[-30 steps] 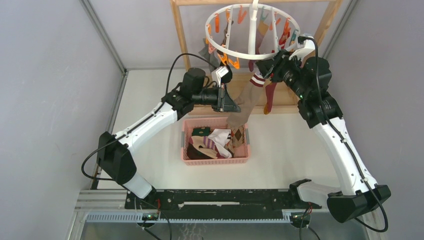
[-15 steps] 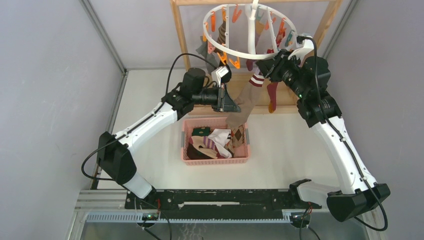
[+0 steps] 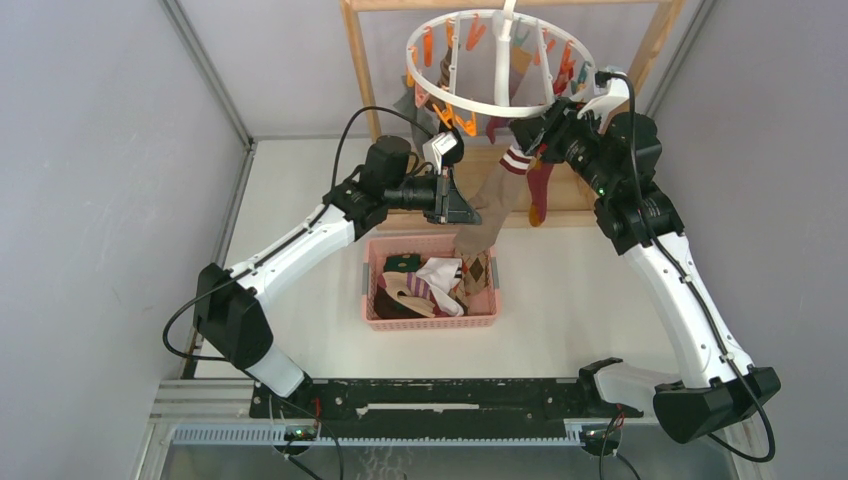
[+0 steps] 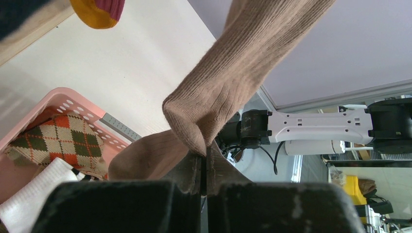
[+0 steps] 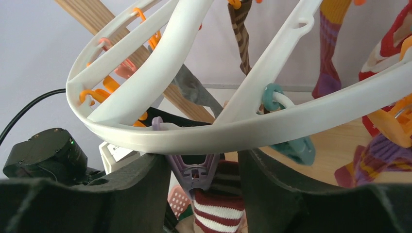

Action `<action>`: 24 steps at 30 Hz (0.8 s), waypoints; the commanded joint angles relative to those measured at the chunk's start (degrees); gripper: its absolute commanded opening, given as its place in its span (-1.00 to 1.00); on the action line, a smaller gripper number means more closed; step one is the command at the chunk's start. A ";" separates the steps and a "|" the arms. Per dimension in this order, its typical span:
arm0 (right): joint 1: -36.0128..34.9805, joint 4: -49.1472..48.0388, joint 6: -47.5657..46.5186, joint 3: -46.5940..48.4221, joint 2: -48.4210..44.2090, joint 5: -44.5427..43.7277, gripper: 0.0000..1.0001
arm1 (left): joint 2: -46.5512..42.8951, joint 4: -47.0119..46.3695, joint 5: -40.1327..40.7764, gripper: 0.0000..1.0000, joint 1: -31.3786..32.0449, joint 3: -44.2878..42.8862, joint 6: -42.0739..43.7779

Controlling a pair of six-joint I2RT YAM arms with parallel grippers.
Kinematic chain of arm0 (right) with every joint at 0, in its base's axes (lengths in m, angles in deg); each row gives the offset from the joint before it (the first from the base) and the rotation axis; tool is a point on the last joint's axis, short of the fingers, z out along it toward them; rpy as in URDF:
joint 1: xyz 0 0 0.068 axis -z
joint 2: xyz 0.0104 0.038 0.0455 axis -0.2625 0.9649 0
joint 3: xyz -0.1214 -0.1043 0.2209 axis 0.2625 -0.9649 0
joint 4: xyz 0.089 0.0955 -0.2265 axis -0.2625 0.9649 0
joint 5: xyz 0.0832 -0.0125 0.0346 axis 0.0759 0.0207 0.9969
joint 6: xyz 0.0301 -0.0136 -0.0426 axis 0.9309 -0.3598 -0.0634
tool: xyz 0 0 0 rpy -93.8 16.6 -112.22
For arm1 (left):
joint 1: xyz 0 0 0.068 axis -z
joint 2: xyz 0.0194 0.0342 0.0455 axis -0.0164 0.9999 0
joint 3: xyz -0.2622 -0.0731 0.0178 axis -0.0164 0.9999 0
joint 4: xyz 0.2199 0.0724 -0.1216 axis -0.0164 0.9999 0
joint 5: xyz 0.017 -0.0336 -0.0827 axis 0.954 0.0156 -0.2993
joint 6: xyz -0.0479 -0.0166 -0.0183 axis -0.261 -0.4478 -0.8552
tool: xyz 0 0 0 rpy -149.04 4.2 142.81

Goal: Remove the socks clipped to the hanger
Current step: Remove the sock from the hanger.

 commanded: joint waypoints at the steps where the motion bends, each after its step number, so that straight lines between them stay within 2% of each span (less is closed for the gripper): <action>1: 0.19 -2.61 0.25 1.16 -0.54 -1.26 0.20 | -2.40 -1.07 -1.50 -1.00 -0.22 -1.64 0.60; 16: 0.80 -3.26 1.01 1.16 -2.06 -2.14 0.22 | -2.57 -1.02 -1.41 -1.00 -0.16 -1.71 0.65; 24: 0.98 -2.55 0.95 1.16 -3.26 -2.94 0.40 | -2.50 -1.08 -1.51 -1.00 -0.19 -1.78 0.65</action>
